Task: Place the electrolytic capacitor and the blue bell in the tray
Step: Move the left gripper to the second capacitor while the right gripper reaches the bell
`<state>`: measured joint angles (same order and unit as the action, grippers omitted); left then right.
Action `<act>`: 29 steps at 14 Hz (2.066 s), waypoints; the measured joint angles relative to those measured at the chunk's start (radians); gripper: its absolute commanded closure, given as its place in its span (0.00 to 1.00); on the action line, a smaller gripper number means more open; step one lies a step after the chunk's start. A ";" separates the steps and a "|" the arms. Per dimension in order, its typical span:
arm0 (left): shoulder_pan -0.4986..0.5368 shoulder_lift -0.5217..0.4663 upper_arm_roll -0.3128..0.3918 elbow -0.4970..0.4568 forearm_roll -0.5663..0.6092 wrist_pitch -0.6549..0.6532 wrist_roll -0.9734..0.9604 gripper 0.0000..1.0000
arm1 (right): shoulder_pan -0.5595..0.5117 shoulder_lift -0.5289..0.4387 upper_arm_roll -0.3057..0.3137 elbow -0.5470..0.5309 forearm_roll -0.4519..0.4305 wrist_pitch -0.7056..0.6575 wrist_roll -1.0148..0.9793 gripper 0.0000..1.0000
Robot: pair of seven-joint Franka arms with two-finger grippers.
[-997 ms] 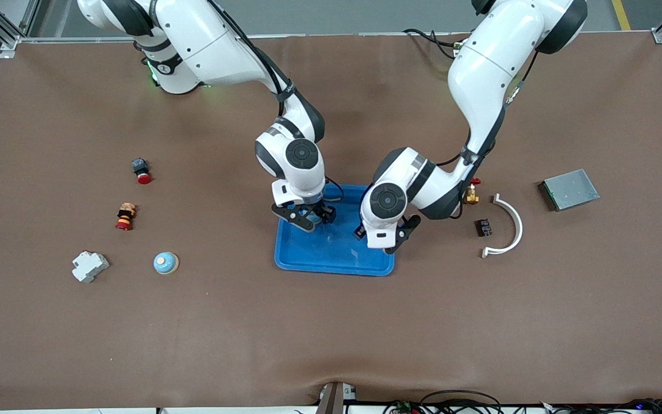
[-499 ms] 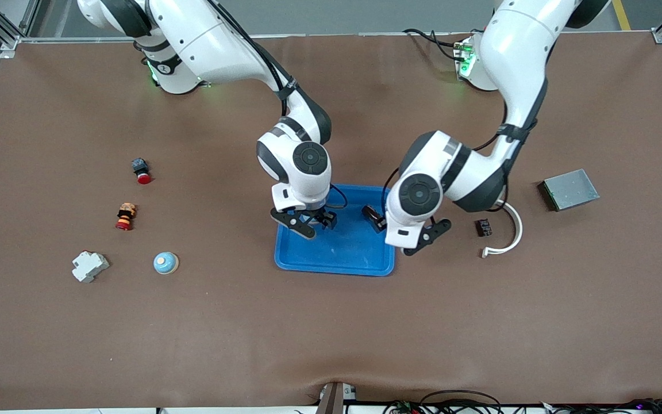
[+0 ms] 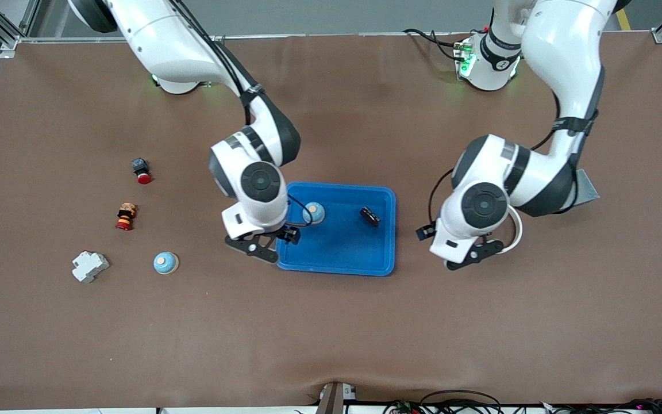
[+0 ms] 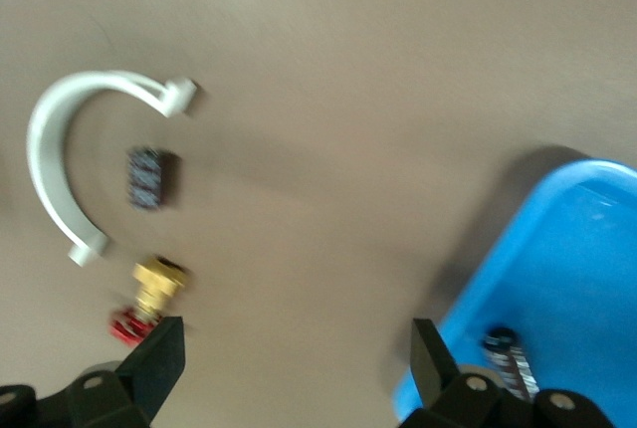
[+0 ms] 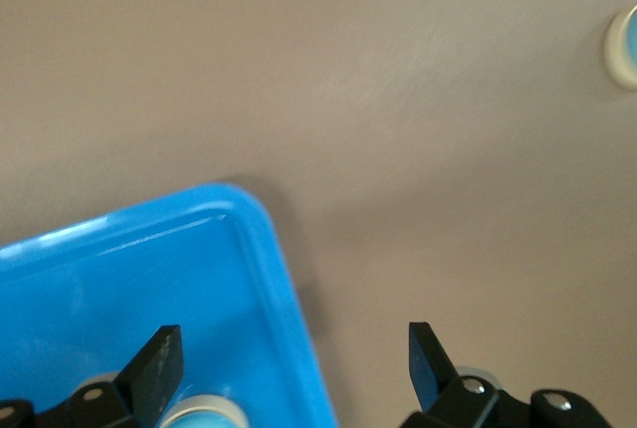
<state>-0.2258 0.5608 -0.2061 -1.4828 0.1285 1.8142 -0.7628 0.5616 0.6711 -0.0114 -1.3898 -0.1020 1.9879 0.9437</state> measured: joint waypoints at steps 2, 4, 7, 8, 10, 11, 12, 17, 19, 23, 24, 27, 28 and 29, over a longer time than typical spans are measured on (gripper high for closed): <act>0.052 -0.014 0.000 -0.016 0.003 0.000 0.111 0.00 | -0.030 -0.019 -0.002 -0.012 -0.002 -0.006 -0.088 0.00; 0.094 -0.017 0.000 -0.036 0.009 0.020 0.183 0.00 | -0.079 -0.034 -0.005 -0.034 -0.003 -0.006 -0.203 0.00; 0.148 -0.039 -0.001 -0.155 0.027 0.187 0.242 0.00 | -0.163 -0.056 -0.006 -0.077 -0.003 -0.003 -0.352 0.00; 0.169 -0.057 -0.001 -0.221 0.028 0.266 0.274 0.00 | -0.181 -0.062 -0.006 -0.089 -0.003 -0.001 -0.391 0.00; 0.203 -0.088 -0.001 -0.329 0.028 0.373 0.317 0.00 | -0.201 -0.067 -0.006 -0.100 -0.003 0.001 -0.449 0.00; 0.209 -0.095 -0.001 -0.359 0.028 0.397 0.326 0.00 | -0.210 -0.067 -0.006 -0.106 -0.003 0.009 -0.471 0.00; 0.210 -0.097 -0.002 -0.376 0.028 0.415 0.328 0.00 | -0.221 -0.069 -0.006 -0.120 -0.003 0.032 -0.498 0.00; 0.210 -0.077 -0.007 -0.428 0.028 0.471 0.328 0.00 | -0.334 -0.100 -0.008 -0.298 -0.003 0.265 -0.700 0.00; 0.216 -0.061 -0.006 -0.446 0.028 0.502 0.328 0.00 | -0.396 -0.103 -0.008 -0.348 -0.003 0.336 -0.793 0.00; 0.234 -0.019 -0.002 -0.456 0.028 0.512 0.323 0.00 | -0.457 -0.105 -0.007 -0.436 -0.003 0.478 -0.872 0.00; 0.242 -0.013 -0.001 -0.456 0.028 0.512 0.322 0.00 | -0.462 -0.105 -0.007 -0.457 -0.003 0.508 -0.879 0.00; 0.260 -0.005 -0.001 -0.457 0.028 0.512 0.305 0.00 | -0.477 -0.105 -0.006 -0.491 -0.003 0.556 -0.892 0.00; 0.260 -0.003 -0.001 -0.457 0.028 0.512 0.283 0.00 | -0.481 -0.105 -0.006 -0.496 -0.003 0.566 -0.893 0.00; 0.260 0.000 -0.002 -0.458 0.028 0.511 0.256 0.00 | -0.483 -0.105 -0.005 -0.503 -0.003 0.584 -0.893 0.00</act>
<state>0.0340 0.5604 -0.2078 -1.9404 0.1569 2.3249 -0.5063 0.0791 0.5663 -0.0164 -1.8926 -0.1050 2.5714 0.0503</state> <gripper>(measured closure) 0.000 0.000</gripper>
